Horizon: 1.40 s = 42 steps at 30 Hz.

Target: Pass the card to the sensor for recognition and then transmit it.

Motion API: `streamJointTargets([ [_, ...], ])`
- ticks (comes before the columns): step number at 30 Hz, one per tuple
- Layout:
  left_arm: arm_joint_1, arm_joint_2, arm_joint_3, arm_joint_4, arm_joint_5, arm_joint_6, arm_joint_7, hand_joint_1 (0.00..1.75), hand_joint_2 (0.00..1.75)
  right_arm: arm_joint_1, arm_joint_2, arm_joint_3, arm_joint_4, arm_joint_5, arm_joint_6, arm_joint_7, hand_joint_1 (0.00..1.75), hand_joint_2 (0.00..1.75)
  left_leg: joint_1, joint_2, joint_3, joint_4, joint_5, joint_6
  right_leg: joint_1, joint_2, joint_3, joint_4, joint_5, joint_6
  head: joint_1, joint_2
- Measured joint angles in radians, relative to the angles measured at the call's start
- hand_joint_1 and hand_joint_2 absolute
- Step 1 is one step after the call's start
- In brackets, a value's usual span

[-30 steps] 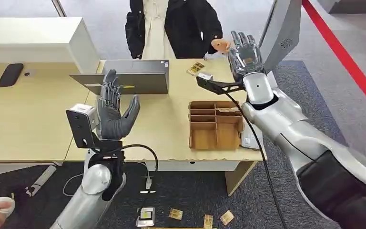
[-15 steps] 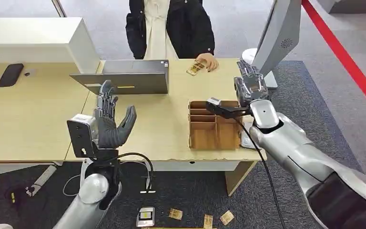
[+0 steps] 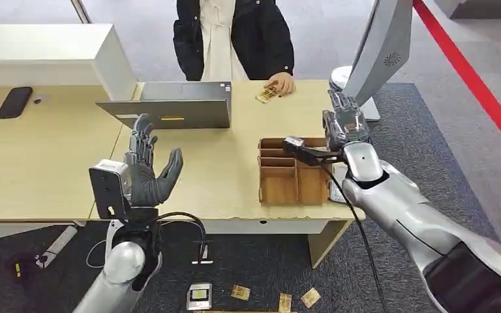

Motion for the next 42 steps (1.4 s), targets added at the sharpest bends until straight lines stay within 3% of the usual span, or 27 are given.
streamJointTargets([
  [10, 0.006, 0.0, 0.002, -0.008, -0.013, -0.01, 0.008, 0.0, 1.75, 0.025, -0.059, -0.026, -0.055, 0.045, -0.002, 0.098, 1.75, 1.75, 0.0, 0.0, 0.0, 0.0, 0.0, 0.0, 0.0, 0.0, 0.0, 0.0, 0.0, 0.0, 0.0, 0.0],
  [27, 0.007, 0.0, 0.003, -0.027, -0.011, -0.028, 0.015, 0.0, 1.75, 0.098, -0.155, -0.068, -0.153, 0.015, 0.038, 0.116, 1.75, 1.75, 0.0, 0.0, 0.0, 0.0, 0.0, 0.0, 0.0, 0.0, 0.0, 0.0, 0.0, 0.0, 0.0, 0.0],
  [42, 0.006, -0.001, 0.003, -0.026, -0.018, -0.063, 0.014, 0.0, 1.75, 0.238, -0.143, -0.104, -0.169, -0.059, 0.032, 0.1, 1.75, 1.75, 0.0, 0.0, 0.0, 0.0, 0.0, 0.0, 0.0, 0.0, 0.0, 0.0, 0.0, 0.0, 0.0, 0.0],
])
